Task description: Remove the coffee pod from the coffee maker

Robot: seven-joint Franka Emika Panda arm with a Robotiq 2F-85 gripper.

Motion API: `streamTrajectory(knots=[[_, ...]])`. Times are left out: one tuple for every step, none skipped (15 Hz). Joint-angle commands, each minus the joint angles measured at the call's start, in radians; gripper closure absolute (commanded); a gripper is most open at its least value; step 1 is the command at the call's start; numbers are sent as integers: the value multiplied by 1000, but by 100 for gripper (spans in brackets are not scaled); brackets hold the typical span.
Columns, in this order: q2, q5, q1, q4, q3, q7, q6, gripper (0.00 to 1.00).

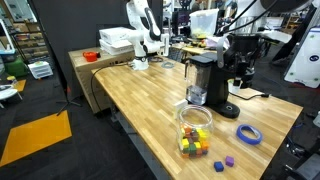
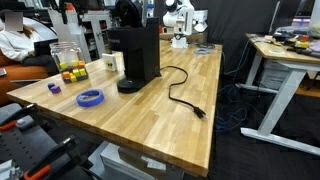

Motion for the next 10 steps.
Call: streamTrajectory(knots=[[0,1,-10,2,10,0,-2,47],[0,1,-10,2,10,0,-2,47],[1,13,-12,0,6,-4,2,72],[10,26,-13,-2,3,-12,10,72],[16,36,-12,-2,3,-20,13,72],[27,58,-9,-3,3,-36,20,72],[42,80,-7,-2,6,-50,24,72],[58,104,-5,1,9,-67,24,72],[74,126,-5,2,12,-84,25,72],[91,146,-6,4,17,-101,26,72]])
